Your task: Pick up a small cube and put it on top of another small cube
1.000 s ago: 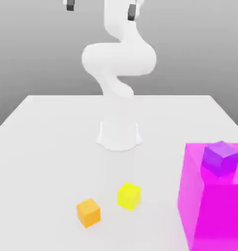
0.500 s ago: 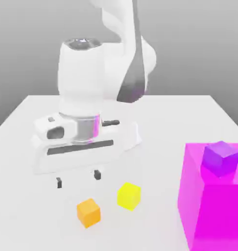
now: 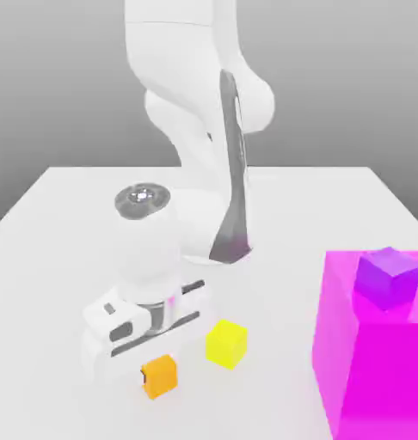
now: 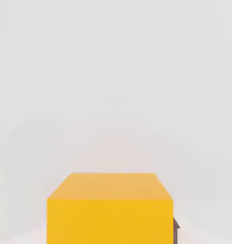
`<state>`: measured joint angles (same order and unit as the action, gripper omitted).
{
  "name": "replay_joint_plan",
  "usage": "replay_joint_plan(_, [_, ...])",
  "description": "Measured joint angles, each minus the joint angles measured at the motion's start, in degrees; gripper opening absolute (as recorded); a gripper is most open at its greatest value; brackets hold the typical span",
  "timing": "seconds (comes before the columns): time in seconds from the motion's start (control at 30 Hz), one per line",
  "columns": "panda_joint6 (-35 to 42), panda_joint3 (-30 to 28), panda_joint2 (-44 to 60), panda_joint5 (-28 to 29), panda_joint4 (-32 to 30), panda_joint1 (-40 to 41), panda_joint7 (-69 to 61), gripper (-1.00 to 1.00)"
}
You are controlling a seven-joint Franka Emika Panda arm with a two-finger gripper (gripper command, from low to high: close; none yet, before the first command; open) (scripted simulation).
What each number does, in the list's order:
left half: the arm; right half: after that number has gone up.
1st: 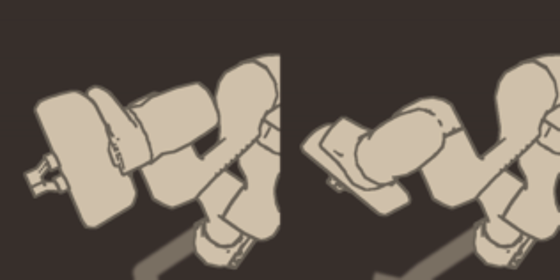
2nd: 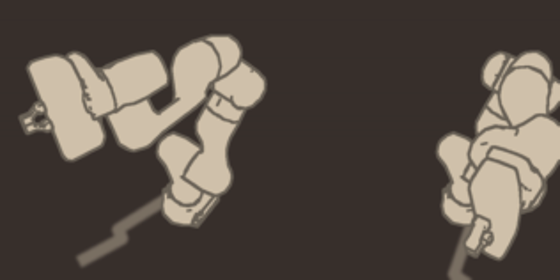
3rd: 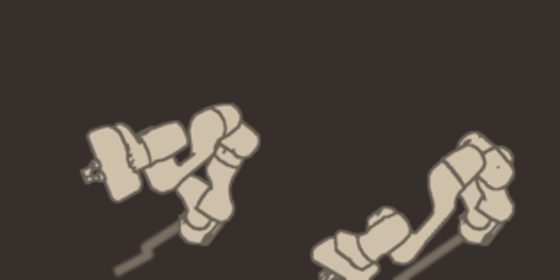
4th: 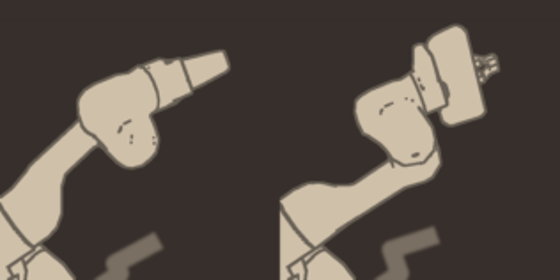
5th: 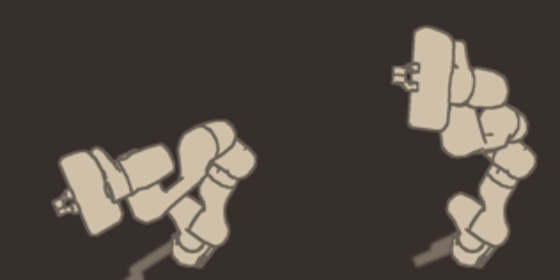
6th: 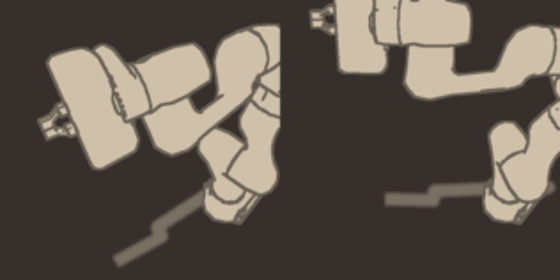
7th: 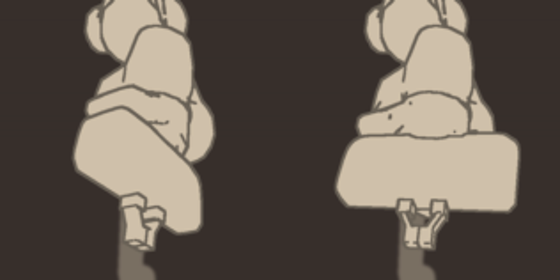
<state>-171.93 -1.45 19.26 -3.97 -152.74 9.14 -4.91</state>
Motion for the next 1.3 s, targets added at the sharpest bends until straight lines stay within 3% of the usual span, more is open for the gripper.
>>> replay_joint_plan(0.23, [9.87, -0.53, -11.45, 2.57, -1.25, -1.48, 0.66, -1.0])
replay_joint_plan(0.7, [36.89, 7.32, -11.15, 11.69, 26.43, -14.81, 15.28, -1.0])
replay_joint_plan(1.07, [56.53, 14.74, -14.03, 5.15, 42.6, -28.93, 40.13, -1.0])
replay_joint_plan(1.17, [52.55, 14.51, -12.26, 5.44, 40.17, -29.47, 42.52, -1.0])
replay_joint_plan(1.2, [50.76, 14.46, -11.59, 5.61, 39.03, -29.55, 42.8, 1.0])
replay_joint_plan(1.3, [50.76, 14.46, -11.59, 5.59, 39.03, -29.55, 42.79, 1.0])
